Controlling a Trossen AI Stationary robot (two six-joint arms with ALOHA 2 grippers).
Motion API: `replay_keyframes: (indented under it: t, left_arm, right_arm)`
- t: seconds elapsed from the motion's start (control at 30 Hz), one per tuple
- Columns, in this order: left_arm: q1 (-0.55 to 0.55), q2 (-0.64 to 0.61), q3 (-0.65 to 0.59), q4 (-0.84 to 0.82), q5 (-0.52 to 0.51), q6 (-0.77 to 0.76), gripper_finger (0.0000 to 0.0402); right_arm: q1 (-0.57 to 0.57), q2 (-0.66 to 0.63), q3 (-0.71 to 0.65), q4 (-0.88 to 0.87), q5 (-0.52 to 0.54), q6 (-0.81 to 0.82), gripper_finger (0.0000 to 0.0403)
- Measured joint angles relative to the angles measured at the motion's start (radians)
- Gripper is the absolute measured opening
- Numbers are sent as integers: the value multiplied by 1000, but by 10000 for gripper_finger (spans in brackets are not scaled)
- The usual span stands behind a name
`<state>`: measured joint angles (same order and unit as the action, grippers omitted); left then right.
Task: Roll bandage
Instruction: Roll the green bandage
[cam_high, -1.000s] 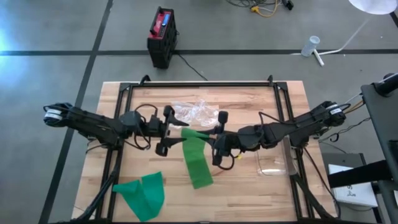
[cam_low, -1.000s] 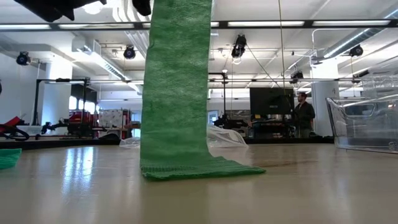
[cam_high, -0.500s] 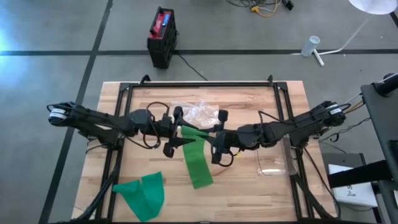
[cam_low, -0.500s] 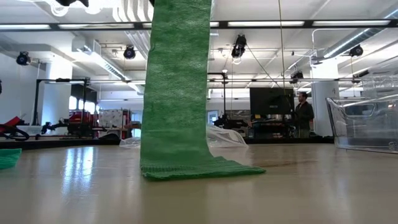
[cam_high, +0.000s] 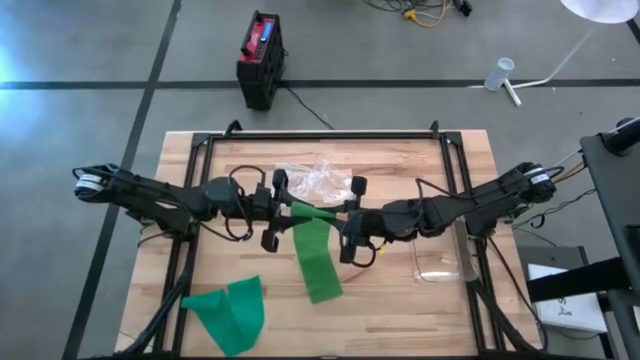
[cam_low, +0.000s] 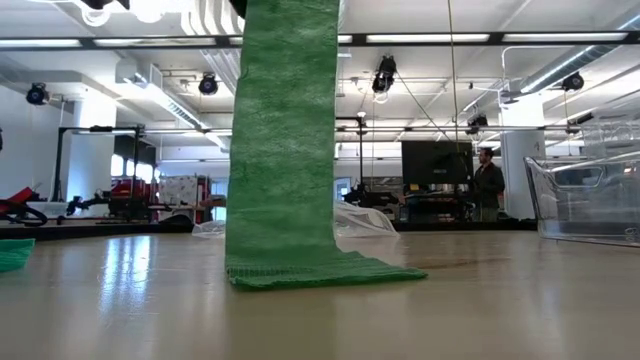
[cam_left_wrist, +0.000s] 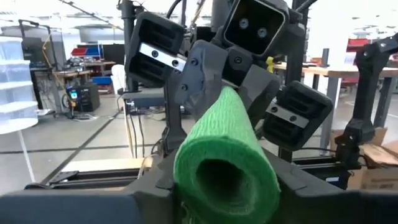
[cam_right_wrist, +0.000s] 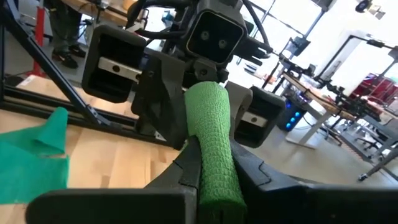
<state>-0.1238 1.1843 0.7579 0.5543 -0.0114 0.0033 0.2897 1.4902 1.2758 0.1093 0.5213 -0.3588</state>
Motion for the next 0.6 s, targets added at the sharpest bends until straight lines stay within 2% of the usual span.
replay_keyframes:
  t: [0.27, 0.43, 0.6]
  left_arm:
    - [0, -13, -1, -30, 22, 49, 22]
    - [-24, -11, -1, -47, 66, 202, 22]
    - [-89, -6, 0, -31, 73, 423, 31]
  right_arm:
    - [6, 0, 0, -22, -7, 37, 63]
    - [18, -5, 0, -39, -37, 155, 101]
    - [22, -37, -2, -23, -213, 277, 162]
